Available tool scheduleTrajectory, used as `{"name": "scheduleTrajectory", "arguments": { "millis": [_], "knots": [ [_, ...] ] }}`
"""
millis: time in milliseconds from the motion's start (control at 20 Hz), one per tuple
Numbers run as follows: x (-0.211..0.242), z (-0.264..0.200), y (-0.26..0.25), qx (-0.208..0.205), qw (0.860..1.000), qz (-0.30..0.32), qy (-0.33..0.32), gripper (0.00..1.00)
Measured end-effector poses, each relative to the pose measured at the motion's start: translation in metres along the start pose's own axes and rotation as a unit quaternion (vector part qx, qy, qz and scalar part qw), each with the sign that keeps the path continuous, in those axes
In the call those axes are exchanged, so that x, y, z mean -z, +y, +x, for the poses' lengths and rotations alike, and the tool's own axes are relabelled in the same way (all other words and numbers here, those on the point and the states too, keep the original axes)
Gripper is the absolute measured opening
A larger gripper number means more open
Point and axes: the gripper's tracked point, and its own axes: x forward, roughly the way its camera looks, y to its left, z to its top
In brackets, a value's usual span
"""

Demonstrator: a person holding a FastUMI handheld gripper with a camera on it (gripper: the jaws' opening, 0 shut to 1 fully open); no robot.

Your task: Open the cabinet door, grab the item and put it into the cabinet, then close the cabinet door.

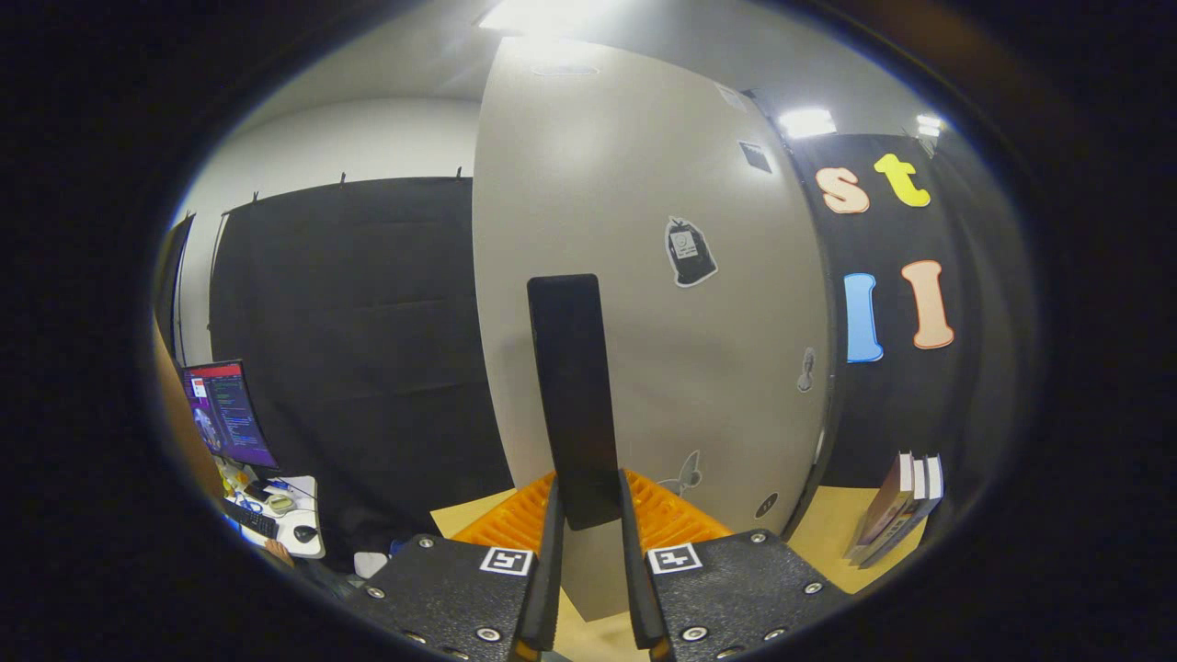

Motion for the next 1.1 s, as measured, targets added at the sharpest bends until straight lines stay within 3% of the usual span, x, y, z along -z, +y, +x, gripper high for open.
{"name": "scheduleTrajectory", "arguments": {
  "millis": [950, 1100],
  "knots": [
    [0.003, -0.077, -0.068, 0.123, 0.991, 0.054, -0.030, 0.30],
    [0.002, -0.080, -0.069, 0.125, 0.990, 0.063, -0.035, 0.30]
  ]
}}
